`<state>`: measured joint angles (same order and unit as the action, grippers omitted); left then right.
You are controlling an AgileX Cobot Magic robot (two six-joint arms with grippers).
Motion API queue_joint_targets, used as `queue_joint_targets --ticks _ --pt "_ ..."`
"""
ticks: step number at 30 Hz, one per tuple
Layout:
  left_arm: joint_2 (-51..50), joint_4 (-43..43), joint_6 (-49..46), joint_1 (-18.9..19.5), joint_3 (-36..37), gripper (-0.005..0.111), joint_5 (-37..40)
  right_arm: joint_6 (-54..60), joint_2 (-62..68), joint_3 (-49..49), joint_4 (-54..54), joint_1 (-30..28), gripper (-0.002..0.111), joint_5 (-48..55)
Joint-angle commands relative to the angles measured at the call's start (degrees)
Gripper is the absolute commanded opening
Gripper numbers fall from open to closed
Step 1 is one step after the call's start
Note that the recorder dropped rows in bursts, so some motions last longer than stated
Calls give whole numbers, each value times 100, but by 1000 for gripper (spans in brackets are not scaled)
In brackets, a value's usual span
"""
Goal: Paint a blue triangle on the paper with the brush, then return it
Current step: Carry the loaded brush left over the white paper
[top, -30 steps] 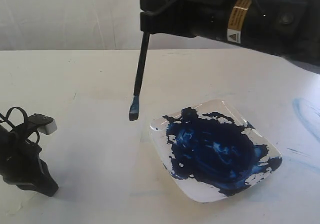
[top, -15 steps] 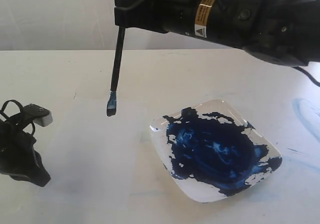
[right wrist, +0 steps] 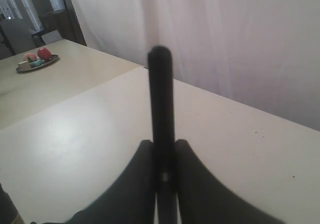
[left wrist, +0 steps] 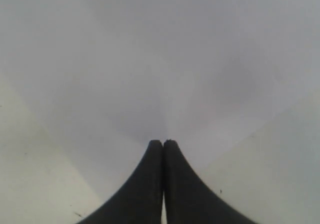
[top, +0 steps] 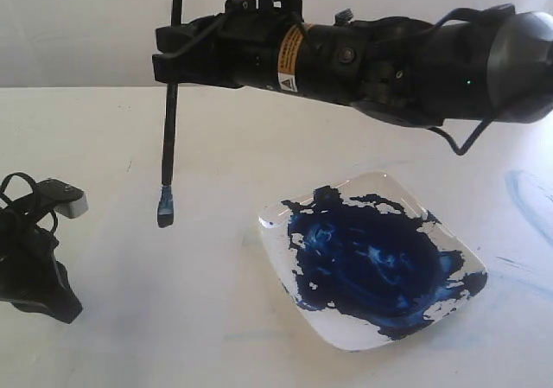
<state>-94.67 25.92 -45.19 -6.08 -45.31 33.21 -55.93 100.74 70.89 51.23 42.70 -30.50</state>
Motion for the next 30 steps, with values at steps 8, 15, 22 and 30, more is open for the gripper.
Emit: queue_joint_targets --ticks 8,15,22,30 --pt "41 11 34 26 158 0 -57 687 62 191 -24 12 0 82" --pt "41 11 34 26 169 0 -43 687 187 227 -24 12 0 -3" --pt "33 11 25 26 355 0 -244 687 434 384 -39 12 0 -483" --pt "33 11 25 26 355 0 -283 687 457 384 -57 12 0 -474"
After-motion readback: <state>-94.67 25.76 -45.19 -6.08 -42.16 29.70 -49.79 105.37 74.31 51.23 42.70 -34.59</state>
